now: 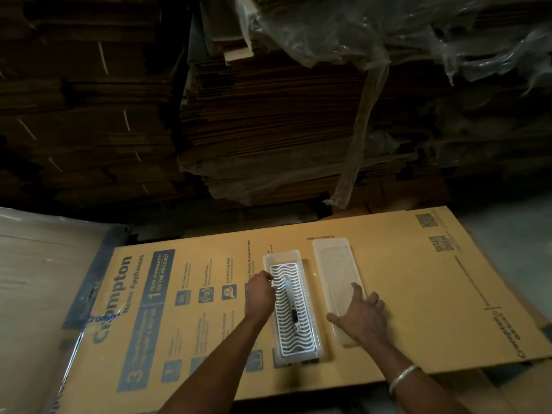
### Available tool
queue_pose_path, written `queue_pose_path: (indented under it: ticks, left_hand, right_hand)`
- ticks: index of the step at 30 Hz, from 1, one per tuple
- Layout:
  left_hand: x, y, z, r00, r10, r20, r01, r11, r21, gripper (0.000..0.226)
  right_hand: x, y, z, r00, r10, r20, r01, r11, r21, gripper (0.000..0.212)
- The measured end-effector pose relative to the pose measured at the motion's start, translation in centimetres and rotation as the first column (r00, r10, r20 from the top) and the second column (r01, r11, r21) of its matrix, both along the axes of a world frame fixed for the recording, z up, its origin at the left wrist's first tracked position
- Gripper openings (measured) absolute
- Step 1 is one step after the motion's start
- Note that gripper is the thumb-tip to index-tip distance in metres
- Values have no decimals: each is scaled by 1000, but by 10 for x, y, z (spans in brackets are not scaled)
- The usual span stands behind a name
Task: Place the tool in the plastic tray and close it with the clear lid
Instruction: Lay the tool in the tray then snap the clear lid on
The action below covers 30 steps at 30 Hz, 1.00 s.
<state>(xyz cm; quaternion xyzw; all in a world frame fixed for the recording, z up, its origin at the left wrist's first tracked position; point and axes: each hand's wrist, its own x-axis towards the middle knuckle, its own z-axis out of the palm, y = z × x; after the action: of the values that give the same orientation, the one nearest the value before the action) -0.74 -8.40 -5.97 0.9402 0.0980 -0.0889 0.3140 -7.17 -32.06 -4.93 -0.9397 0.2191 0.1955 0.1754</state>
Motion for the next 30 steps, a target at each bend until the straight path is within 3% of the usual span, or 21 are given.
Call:
queue_pose_path:
  ticks: [6,11,16,21,30]
  left_hand:
    - [-8,18,-4,998,51,-24,-53,997,-61,42]
    - [-21,23,-6,991,111,-70,-120,981,-155,33]
    - [-25,30,-15,971,137,-196,-199,918,-344,16]
    - [-36,34,-5,943,142,-301,-281,823,-493,15]
    - [-49,41,-1,933,97,-347,-295,760,-579,17]
  right_hand:
    - [3,25,15,997,54,49,-56,998,39,117]
    - [-1,55,24,992,116,42,-118,991,59,118]
    - [-6,83,24,982,183,38,-185,982,39,117]
    - [-11,104,17,969,249,2,-249,968,17,117]
    - [-19,117,9,963,268,-3,-268,963,-18,121]
